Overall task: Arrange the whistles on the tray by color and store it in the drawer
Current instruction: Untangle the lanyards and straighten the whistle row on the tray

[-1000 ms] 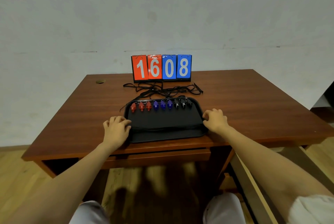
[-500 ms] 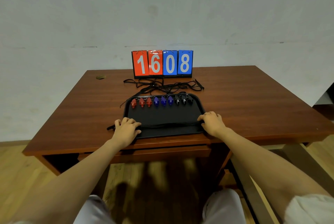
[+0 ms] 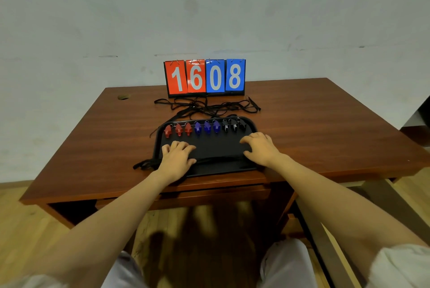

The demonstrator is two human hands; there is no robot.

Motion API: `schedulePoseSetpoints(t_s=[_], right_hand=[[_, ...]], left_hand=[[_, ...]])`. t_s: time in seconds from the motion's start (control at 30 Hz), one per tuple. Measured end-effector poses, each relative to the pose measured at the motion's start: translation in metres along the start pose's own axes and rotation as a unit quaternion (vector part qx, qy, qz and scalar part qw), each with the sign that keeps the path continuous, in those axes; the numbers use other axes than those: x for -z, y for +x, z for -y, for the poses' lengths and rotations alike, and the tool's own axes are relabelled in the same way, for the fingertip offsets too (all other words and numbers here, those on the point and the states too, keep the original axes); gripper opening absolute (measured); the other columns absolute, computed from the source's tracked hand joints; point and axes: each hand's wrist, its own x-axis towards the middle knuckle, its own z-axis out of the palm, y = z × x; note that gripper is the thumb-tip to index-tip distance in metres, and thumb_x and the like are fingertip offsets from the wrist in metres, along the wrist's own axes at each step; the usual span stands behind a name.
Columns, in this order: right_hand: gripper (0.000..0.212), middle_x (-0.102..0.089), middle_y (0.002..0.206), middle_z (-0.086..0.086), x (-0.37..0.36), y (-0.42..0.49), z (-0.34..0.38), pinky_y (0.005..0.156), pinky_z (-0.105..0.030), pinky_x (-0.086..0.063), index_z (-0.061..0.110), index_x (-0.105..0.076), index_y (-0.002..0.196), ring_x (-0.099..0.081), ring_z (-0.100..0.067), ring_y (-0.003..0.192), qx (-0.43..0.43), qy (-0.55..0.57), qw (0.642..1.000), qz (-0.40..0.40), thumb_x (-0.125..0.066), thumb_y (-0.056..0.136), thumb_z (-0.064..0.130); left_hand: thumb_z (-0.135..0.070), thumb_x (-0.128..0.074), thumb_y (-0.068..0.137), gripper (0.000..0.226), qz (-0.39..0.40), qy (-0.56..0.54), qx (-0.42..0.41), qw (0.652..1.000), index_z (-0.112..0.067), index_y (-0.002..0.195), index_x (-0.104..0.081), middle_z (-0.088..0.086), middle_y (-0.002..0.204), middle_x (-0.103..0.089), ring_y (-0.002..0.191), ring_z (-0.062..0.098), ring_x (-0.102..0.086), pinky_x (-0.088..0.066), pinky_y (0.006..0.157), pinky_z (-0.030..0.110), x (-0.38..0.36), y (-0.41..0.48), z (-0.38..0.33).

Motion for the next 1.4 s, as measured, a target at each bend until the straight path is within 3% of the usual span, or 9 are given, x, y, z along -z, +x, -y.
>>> schedulePoseSetpoints(t_s=[0.33, 0.5, 0.73, 0.93, 1.1, 1.2, 1.3, 1.4], right_hand=[[0.039, -0.054, 0.129, -0.010, 0.035, 0.095, 0.052, 0.097, -0.042, -0.045, 0.016, -0.052, 0.131, -0.047, -0.028, 0.120, 0.055, 0.037, 0.997, -0.037, -0.054, 0.093, 0.022], [0.040, -0.052, 0.132, -0.008, 0.031, 0.156, 0.080, 0.102, -0.040, -0.045, 0.018, -0.051, 0.133, -0.048, -0.025, 0.122, 0.062, 0.061, 0.996, -0.016, -0.054, 0.093, 0.019], [0.032, -0.053, 0.128, -0.010, 0.006, 0.231, 0.110, 0.100, -0.044, -0.045, 0.019, -0.059, 0.124, -0.047, -0.029, 0.121, 0.053, 0.063, 0.996, 0.044, -0.049, 0.094, 0.016], [0.034, -0.050, 0.132, -0.011, -0.015, 0.262, 0.111, 0.101, -0.043, -0.044, 0.021, -0.057, 0.126, -0.042, -0.030, 0.125, 0.023, 0.043, 0.996, 0.074, -0.044, 0.096, 0.014], [0.042, -0.043, 0.139, -0.010, -0.022, 0.269, 0.110, 0.106, -0.047, -0.032, 0.024, -0.048, 0.137, -0.034, -0.031, 0.131, 0.006, 0.000, 0.998, 0.065, -0.038, 0.097, 0.013], [0.041, -0.045, 0.139, -0.009, -0.020, 0.266, 0.115, 0.107, -0.047, -0.028, 0.022, -0.046, 0.137, -0.031, -0.029, 0.132, 0.005, -0.017, 1.000, 0.021, -0.040, 0.097, 0.015], [0.031, -0.056, 0.125, -0.006, -0.012, 0.259, 0.129, 0.101, -0.041, -0.039, 0.018, -0.057, 0.124, -0.045, -0.026, 0.122, 0.030, 0.050, 0.997, -0.052, -0.044, 0.096, 0.018], [0.026, -0.061, 0.111, -0.003, -0.006, 0.250, 0.141, 0.087, -0.036, -0.051, 0.016, -0.061, 0.117, -0.058, -0.021, 0.102, 0.023, 0.198, 0.980, 0.018, -0.053, 0.092, 0.021]], left_hand=[[-0.031, -0.046, 0.095, 0.035, -0.042, -0.013, 0.054, 0.998, -0.022, 0.128, -0.053, 0.003, 0.132, -0.051, 0.127, 0.024, -0.038, -0.024, 0.104, 0.043, 0.031, 0.081, 0.029], [-0.026, -0.047, 0.095, 0.028, -0.049, 0.013, 0.088, 0.995, -0.020, 0.117, -0.062, 0.005, 0.122, -0.058, 0.117, 0.025, -0.047, -0.028, 0.099, 0.042, 0.040, 0.124, 0.074], [-0.032, -0.048, 0.093, 0.027, 0.022, -0.026, 0.162, 0.986, -0.017, 0.106, -0.066, 0.008, 0.110, -0.066, 0.110, 0.029, -0.054, -0.029, 0.095, 0.041, 0.025, 0.173, 0.125], [-0.046, -0.055, 0.089, 0.034, 0.042, -0.064, 0.157, 0.985, -0.017, 0.102, -0.067, 0.005, 0.107, -0.064, 0.107, 0.026, -0.055, -0.028, 0.095, 0.040, 0.001, 0.190, 0.139], [-0.034, -0.054, 0.092, 0.026, 0.034, -0.036, 0.143, 0.989, -0.014, 0.103, -0.066, 0.008, 0.109, -0.065, 0.107, 0.028, -0.055, -0.035, 0.091, 0.040, 0.000, 0.195, 0.145], [-0.024, -0.050, 0.095, 0.020, 0.049, -0.115, 0.156, 0.980, -0.009, 0.105, -0.057, 0.013, 0.111, -0.063, 0.103, 0.034, -0.058, -0.045, 0.084, 0.040, 0.008, 0.195, 0.146], [-0.017, -0.052, 0.094, 0.007, 0.019, -0.248, 0.172, 0.953, -0.011, 0.092, -0.051, 0.015, 0.100, -0.064, 0.092, 0.031, -0.060, -0.048, 0.079, 0.039, 0.019, 0.196, 0.142], [-0.010, -0.053, 0.093, 0.007, -0.053, -0.358, 0.170, 0.917, -0.012, 0.090, -0.048, 0.008, 0.084, -0.062, 0.069, 0.021, -0.056, -0.046, 0.060, 0.027, 0.032, 0.192, 0.131]])
